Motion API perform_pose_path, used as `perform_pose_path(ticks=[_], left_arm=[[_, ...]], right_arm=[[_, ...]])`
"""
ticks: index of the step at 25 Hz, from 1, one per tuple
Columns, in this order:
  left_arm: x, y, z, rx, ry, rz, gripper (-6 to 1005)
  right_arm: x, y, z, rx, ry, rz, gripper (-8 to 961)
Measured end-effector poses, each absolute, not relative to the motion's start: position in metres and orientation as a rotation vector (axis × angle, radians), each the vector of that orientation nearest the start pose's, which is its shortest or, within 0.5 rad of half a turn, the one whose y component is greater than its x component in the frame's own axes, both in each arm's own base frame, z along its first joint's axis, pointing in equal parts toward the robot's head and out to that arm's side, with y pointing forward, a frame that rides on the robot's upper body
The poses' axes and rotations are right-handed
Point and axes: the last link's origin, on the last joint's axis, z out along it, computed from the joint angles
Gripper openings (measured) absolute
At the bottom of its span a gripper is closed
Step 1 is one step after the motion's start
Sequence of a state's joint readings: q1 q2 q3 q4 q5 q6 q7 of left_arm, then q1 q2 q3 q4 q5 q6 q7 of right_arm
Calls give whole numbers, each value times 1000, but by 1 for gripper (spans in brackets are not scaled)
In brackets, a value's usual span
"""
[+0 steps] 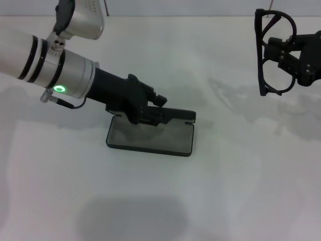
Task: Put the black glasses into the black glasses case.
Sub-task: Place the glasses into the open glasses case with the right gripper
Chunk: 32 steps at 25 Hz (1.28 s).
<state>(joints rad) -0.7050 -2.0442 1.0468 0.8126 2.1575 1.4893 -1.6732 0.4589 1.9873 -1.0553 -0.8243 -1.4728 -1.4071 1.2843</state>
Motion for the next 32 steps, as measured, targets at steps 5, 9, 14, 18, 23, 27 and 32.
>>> perform_pose_path(ticks=[5,9,14,18,23,27,32], left_arm=[[-196,369,-16,-3024,-409,-151,507],[-197,372,-22,-2993,-389,-96,430],[-196,374,-25,-2962,-354,-57,389],[-197,374,-25,-2960,-343,-44,357],[-195,375,-26,-2966,-315,-31,319],[-191,376,-27,-2963,-308,-50,293],[-184,384,-25,-2916,-309,-126,260]], right_arm=[[220,361,46,-2554,212,832,114],[220,360,43,-2566,197,816,114],[220,359,44,-2571,186,816,114],[222,357,45,-2575,185,816,114],[224,355,47,-2576,181,811,113],[224,354,48,-2579,175,812,113],[225,352,49,-2582,170,815,113]])
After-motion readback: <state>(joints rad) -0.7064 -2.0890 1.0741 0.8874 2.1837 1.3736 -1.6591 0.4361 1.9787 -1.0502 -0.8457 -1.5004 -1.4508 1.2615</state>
